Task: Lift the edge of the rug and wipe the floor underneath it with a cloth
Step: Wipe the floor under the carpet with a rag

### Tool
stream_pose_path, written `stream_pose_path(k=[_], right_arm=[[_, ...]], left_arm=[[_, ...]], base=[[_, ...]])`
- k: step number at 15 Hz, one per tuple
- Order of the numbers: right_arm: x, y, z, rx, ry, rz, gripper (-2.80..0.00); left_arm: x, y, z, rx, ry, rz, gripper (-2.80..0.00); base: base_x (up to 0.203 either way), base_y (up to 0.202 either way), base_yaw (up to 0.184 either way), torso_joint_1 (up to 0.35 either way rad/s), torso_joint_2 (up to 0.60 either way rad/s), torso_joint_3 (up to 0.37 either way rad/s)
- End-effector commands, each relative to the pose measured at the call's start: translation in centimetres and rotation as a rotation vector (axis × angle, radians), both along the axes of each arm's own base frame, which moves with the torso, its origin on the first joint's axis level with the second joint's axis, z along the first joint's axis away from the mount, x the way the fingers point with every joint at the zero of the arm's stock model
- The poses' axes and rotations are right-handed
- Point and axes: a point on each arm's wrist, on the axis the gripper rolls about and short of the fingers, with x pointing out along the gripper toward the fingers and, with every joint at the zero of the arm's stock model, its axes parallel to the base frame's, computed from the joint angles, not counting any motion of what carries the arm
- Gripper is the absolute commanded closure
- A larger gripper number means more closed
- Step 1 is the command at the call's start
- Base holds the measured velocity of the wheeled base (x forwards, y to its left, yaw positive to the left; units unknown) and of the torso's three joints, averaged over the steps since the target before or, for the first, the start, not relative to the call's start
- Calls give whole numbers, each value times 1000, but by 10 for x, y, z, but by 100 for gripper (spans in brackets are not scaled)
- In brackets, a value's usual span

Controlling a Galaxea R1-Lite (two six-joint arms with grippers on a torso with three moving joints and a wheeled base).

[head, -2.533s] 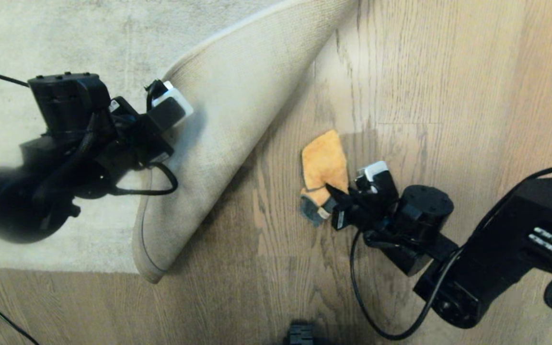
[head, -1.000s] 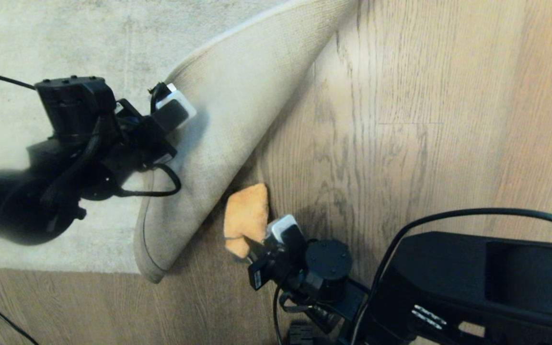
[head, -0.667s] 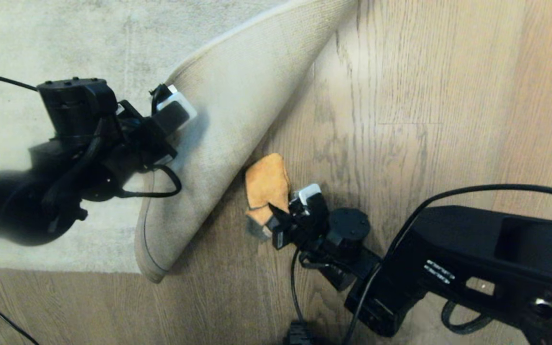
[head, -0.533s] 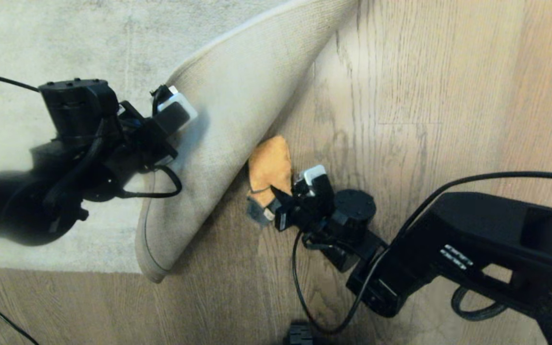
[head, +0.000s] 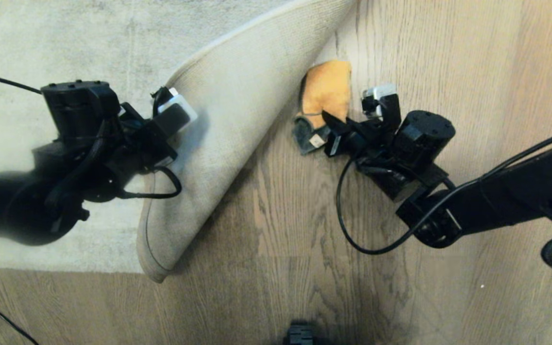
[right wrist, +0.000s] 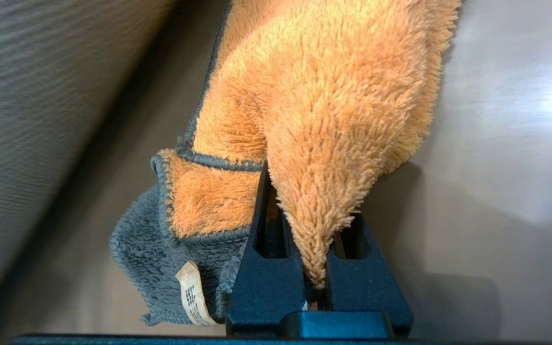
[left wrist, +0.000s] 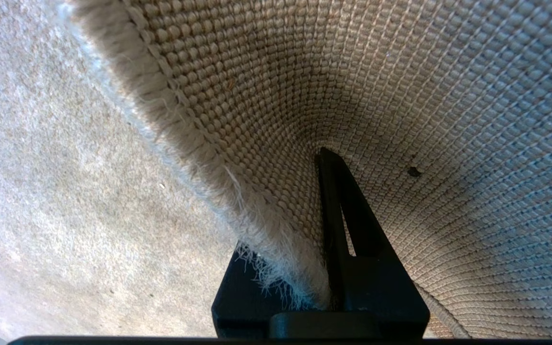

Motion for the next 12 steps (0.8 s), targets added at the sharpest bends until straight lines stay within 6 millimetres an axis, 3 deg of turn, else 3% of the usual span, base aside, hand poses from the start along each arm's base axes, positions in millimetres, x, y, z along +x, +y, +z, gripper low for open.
stream_pose_path(k=[1,4,7,9,12], right_arm=[[-18,-24,11,-17,10,-1,0],[-59,-40,-13,-94,126,105,0],[-118,-39,-52,-178,276,269,0],[-161,-24,-78,-230,330,421,0],[-192,14,-112,-294,359,611,0]], left_arm=[[0,0,0,4,-2,3,0],[1,-1,-1,5,-1,0,0],[3,-2,-4,7,7,-1,0],[5,-2,-4,7,8,0,0],[4,-3,-6,9,13,-2,0]], base=[[0,0,0,0,0,0],[0,0,0,0,0,0],[0,0,0,0,0,0],[0,0,0,0,0,0],[0,0,0,0,0,0]])
